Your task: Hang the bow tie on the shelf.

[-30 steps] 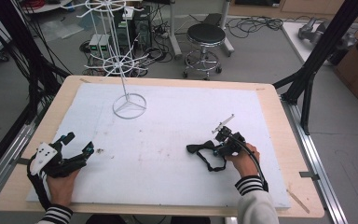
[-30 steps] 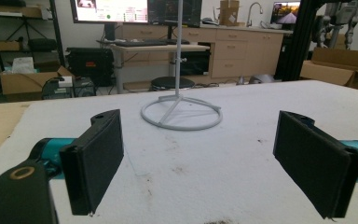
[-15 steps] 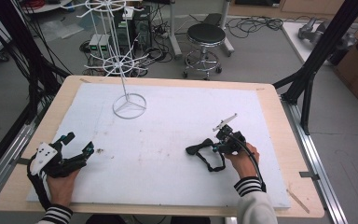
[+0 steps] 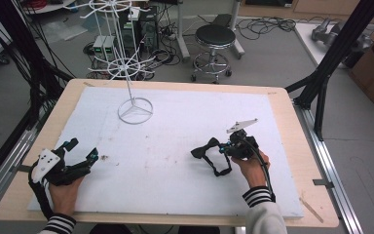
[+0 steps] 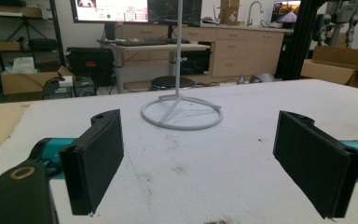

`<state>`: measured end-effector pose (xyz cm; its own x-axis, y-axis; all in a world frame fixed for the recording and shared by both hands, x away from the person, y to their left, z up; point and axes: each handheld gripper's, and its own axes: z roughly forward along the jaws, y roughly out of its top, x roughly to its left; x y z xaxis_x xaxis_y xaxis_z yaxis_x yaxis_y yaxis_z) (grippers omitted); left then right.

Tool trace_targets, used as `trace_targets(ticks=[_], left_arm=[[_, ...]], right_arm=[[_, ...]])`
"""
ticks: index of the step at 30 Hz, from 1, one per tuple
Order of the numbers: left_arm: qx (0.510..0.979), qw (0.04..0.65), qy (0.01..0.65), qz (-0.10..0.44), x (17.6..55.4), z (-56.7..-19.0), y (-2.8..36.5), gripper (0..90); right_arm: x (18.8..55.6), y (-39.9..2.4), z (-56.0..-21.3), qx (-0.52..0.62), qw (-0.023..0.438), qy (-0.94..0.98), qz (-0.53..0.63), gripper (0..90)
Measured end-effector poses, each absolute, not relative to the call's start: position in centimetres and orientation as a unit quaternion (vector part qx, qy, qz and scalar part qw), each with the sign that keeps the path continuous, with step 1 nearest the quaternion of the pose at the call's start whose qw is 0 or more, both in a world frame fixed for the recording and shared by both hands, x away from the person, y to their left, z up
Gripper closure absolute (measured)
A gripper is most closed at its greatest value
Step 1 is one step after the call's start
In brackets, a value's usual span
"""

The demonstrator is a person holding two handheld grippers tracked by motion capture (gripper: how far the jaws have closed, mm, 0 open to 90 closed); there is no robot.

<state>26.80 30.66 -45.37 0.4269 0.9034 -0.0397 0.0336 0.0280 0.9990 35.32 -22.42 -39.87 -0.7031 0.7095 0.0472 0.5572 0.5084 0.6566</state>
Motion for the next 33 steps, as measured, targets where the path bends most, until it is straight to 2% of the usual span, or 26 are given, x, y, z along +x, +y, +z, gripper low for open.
trace_targets(ticks=[14, 33], left_arm=[[0.596, 0.598, 0.394, 0.363, 26.8, -45.4, 30.6, 16.5], [0.596, 0.599, 0.394, 0.362, 26.8, -45.4, 30.7, 16.4]], right_arm=[[35.1, -21.4, -38.3, 0.371, 0.143, 0.812, 0.427, 87.4], [36.5, -17.1, -34.8, 0.359, 0.161, 0.758, 0.521, 87.4]])
